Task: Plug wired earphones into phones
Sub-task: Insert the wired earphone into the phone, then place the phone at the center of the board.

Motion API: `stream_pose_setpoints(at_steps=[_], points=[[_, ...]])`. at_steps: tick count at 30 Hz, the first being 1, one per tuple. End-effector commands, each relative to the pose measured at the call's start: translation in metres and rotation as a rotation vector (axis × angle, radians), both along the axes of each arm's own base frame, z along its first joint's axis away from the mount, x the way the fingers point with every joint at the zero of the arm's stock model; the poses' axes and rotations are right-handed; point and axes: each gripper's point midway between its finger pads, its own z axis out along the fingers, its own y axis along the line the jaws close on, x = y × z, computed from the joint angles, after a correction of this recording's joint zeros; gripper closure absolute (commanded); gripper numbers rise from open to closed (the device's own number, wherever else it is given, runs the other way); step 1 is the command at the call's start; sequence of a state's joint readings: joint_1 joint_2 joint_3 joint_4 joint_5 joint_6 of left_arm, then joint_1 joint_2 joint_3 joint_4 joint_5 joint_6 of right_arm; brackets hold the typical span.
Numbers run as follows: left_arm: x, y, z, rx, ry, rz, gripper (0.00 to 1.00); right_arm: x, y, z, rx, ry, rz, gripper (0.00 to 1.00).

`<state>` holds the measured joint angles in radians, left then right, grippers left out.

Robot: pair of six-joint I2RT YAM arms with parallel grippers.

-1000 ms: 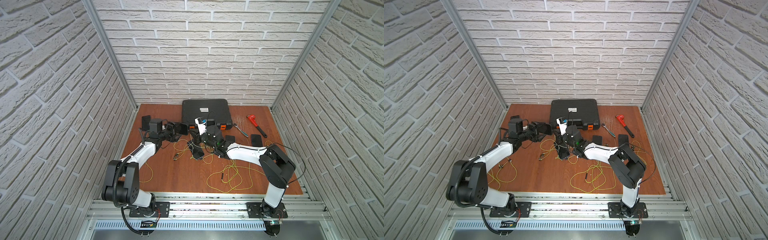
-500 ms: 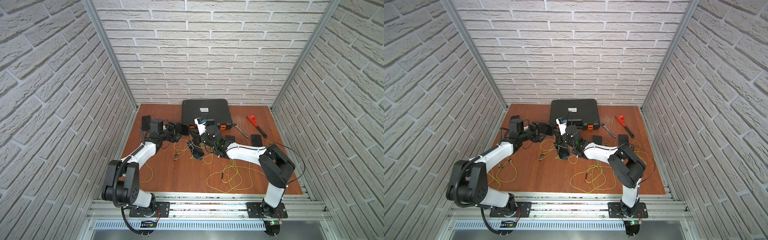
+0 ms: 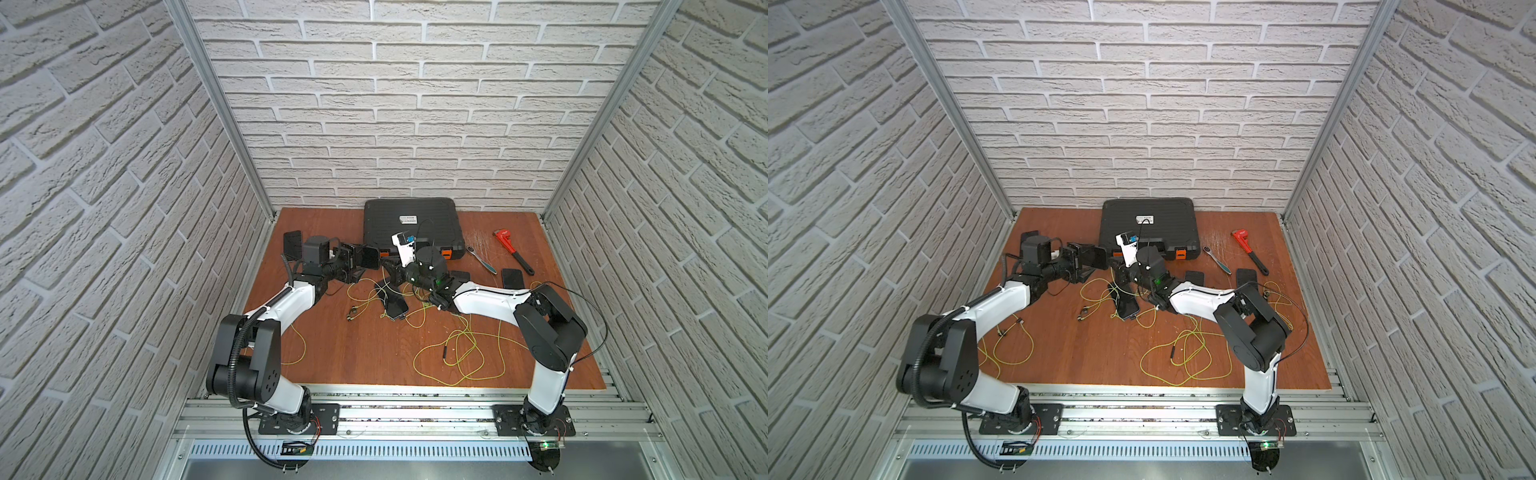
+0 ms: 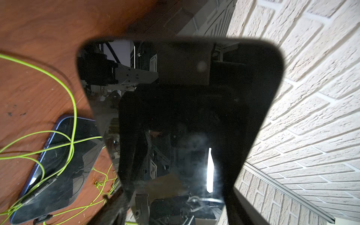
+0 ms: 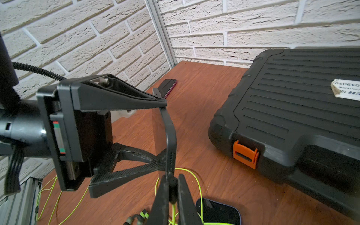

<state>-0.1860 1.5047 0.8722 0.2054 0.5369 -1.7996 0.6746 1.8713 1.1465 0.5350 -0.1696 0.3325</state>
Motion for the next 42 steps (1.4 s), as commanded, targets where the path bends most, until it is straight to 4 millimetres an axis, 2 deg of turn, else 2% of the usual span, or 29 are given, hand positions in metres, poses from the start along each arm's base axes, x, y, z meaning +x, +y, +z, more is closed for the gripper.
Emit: stream_pose_setpoints(at_steps=[1,3,6,8,11,12,16,18,24,27,32,36,38,42], points=[[-0.015,-0.04,0.029,-0.07,-0.081,-0.191,1.0,-0.003,0.013,0.032,0.053,-0.083,0.071,0.87],[-0.011,-0.028,0.021,-0.036,-0.066,-0.179,1.0,-0.006,0.006,0.03,0.03,-0.064,0.088,0.76],[-0.004,0.003,0.007,0.073,-0.029,-0.161,1.0,-0.014,-0.011,0.024,-0.042,-0.019,0.111,0.53],[0.0,0.025,0.001,0.139,-0.007,-0.158,1.0,-0.02,-0.027,0.016,-0.113,0.039,0.11,0.44],[0.003,0.057,-0.01,0.237,0.034,-0.169,1.0,-0.026,-0.054,0.01,-0.161,0.091,0.081,0.23],[0.005,0.065,-0.013,0.272,0.035,-0.192,1.0,-0.028,-0.063,0.01,-0.158,0.108,0.073,0.2],[0.007,0.093,-0.034,0.506,0.096,-0.397,1.0,-0.037,-0.087,-0.002,-0.185,0.19,0.052,0.18],[0.007,0.104,-0.046,0.632,0.142,-0.518,1.0,-0.042,-0.093,-0.01,-0.22,0.207,0.053,0.18],[0.022,0.128,-0.082,0.841,0.27,-0.746,1.0,-0.051,-0.107,-0.03,-0.261,0.218,0.018,0.16],[0.03,0.13,-0.092,0.956,0.312,-0.848,1.0,-0.053,-0.113,-0.036,-0.273,0.222,0.002,0.16],[0.043,0.125,-0.104,1.019,0.356,-0.925,1.0,-0.057,-0.118,-0.045,-0.291,0.246,-0.003,0.16],[0.048,0.118,-0.124,1.058,0.394,-0.98,1.0,-0.055,-0.122,-0.049,-0.296,0.247,-0.017,0.15],[0.042,0.116,-0.13,1.064,0.433,-1.018,1.0,-0.053,-0.122,-0.046,-0.293,0.241,-0.02,0.14],[0.039,0.108,-0.142,1.051,0.441,-1.056,0.83,-0.052,-0.12,-0.039,-0.285,0.238,-0.008,0.12]])
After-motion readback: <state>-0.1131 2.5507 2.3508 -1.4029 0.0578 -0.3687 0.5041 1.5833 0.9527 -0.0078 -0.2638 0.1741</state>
